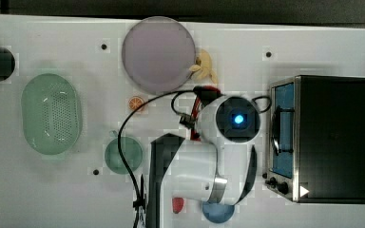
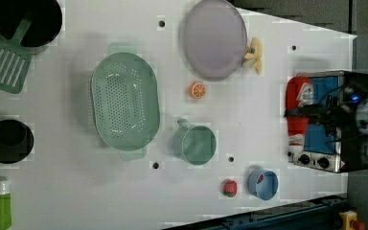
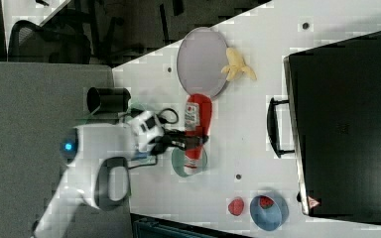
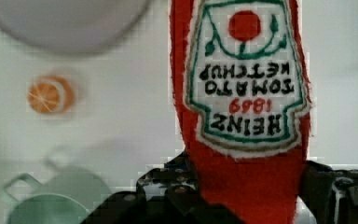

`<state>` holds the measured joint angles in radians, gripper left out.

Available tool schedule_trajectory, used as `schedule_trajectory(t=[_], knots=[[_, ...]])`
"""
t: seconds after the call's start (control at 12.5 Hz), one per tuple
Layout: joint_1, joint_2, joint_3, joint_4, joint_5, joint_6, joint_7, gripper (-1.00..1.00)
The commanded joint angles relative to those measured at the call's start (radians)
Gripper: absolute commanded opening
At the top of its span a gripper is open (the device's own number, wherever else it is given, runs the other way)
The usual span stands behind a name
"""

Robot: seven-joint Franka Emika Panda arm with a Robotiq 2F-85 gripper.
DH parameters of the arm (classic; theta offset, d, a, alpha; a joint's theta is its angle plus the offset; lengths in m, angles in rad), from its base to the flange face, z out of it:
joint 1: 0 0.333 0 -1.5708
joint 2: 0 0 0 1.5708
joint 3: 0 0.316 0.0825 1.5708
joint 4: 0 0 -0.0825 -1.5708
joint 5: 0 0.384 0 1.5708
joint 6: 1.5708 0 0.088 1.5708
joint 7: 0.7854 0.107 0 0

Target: Pick ketchup from plate and place it on table.

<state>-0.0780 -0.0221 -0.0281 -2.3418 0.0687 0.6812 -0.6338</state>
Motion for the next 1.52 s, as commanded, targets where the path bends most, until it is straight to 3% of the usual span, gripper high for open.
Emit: schedule_trajectory(t=[0.08,0.48,0.72,0.8,1.12,1.52], knots=[[0.017,0.051,0.020,-0.052,-0.011,0.132,-0.021,0.20],[0.019,0.238,0.022,-0.072,-0.011,0.291,-0.021,0.25],[0.019,0.271,0.022,-0.071,-0.010,0.346,-0.021,0.88],[0.019,0.247,0.023,-0.067,-0.009,0.335,-0.019,1.00],[0.022,0.058,0.028,0.019,-0.004,0.143,0.145,1.00],[0.025,-0.135,0.039,0.255,-0.006,-0.323,0.480,1.00]])
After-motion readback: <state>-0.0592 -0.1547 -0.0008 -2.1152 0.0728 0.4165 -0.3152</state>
